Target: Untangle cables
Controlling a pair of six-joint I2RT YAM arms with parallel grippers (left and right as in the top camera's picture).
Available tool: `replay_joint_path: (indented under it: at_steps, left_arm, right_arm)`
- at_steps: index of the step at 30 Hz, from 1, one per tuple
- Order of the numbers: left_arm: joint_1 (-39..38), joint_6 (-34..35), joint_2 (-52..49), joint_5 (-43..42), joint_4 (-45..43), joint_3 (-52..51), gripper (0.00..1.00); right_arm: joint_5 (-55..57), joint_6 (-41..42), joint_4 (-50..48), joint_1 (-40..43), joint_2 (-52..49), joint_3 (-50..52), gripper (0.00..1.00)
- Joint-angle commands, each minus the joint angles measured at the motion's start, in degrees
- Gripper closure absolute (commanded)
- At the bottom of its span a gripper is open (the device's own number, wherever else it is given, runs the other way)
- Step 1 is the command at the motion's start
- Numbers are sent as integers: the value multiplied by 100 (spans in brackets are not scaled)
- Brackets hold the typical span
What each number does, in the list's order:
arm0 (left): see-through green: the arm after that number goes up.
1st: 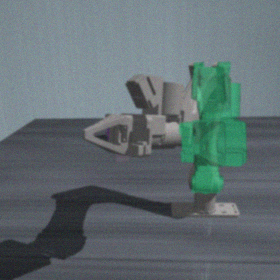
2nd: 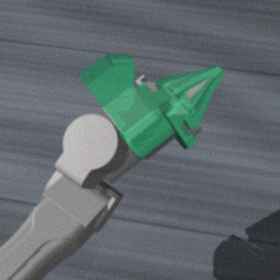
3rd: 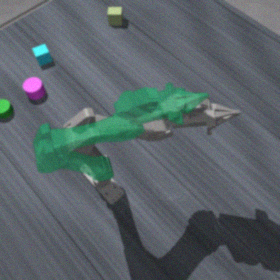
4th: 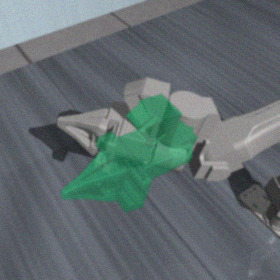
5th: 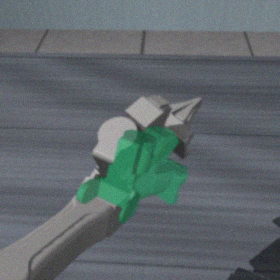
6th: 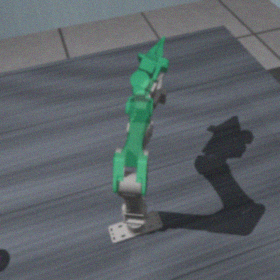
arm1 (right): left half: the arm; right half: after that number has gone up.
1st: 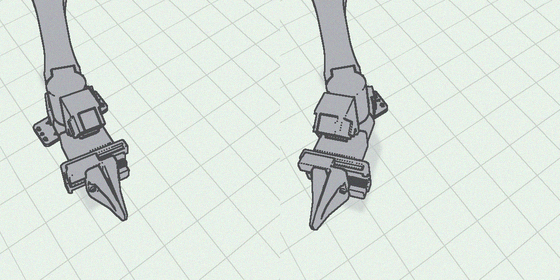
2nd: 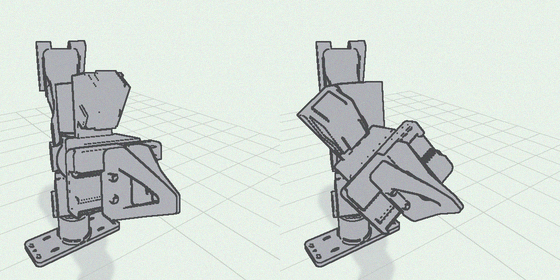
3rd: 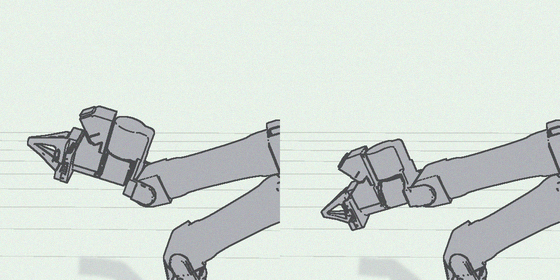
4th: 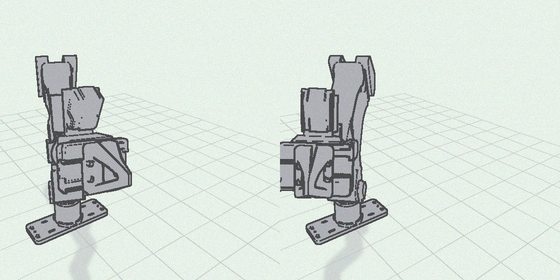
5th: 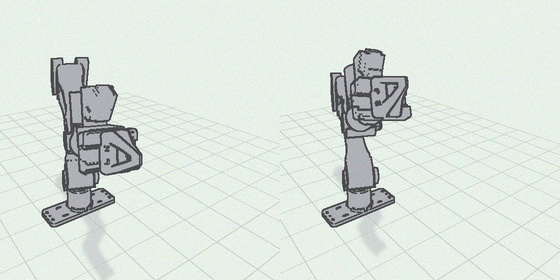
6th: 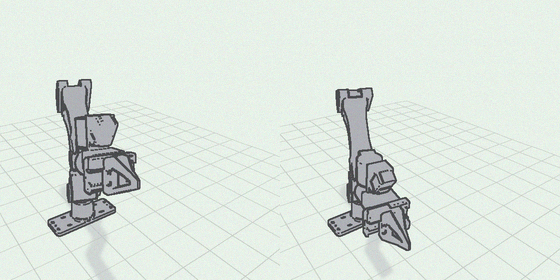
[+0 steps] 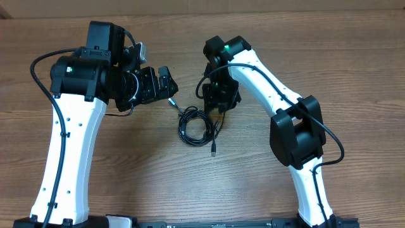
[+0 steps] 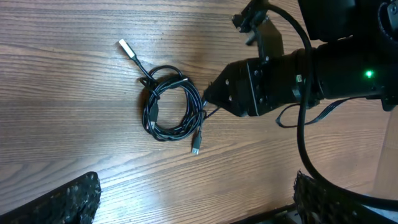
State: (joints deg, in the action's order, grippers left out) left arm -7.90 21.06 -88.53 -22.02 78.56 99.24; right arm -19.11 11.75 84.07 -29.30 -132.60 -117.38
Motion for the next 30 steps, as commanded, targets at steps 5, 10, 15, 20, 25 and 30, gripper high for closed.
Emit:
replay_joint_path:
  at_steps: [5,10,15,20,25,30]
  left_arm:
    - [-39,39,-31,17,2,-42,0]
    - [-39,39,-31,17,0,-42,0]
    - [-39,39,-31,17,2,-42,1]
    - [-39,39,-31,17,2,-42,0]
    - [-39,39,-31,17,2,-42,0]
    - [-39,39,-31,17,2,-42,1]
  right_arm:
    - [-96,726,-92,0,70,516,73]
    - [-68,1152,-289,0,70,992,74]
    - [-94,2194,-396,0,70,1342,72]
    - [-79,2387,-850,0,70,1460,71]
    - [361,2378,-1294,0,70,1460,86]
    - [387,1561,-1521,44,70,1281,96]
